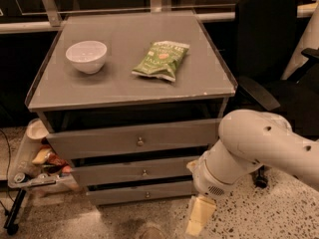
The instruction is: Open bottom drawer
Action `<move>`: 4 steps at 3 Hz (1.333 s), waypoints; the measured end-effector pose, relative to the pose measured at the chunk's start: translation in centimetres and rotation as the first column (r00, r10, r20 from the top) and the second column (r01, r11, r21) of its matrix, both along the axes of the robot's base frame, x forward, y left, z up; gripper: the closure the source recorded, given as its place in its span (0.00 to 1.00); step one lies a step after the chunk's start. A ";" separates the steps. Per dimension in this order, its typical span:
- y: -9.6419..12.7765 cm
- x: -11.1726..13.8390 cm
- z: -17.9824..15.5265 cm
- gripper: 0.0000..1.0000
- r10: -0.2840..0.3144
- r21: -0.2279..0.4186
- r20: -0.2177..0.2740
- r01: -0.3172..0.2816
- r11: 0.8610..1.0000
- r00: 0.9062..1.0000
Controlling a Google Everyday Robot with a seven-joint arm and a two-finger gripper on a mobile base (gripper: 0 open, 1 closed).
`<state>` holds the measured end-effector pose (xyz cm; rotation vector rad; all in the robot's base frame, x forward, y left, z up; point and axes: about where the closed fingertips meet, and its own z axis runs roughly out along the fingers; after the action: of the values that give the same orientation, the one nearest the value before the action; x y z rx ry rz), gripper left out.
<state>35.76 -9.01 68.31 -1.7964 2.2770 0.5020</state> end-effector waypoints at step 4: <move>2.3 2.2 -10.8 0.00 -0.015 0.109 -0.028 0.018 0.994 0.999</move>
Offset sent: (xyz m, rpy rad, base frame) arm 0.0238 0.0393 -0.1553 0.1649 0.0678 -0.0232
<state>37.94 -6.71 57.56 -1.7275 2.2334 0.6393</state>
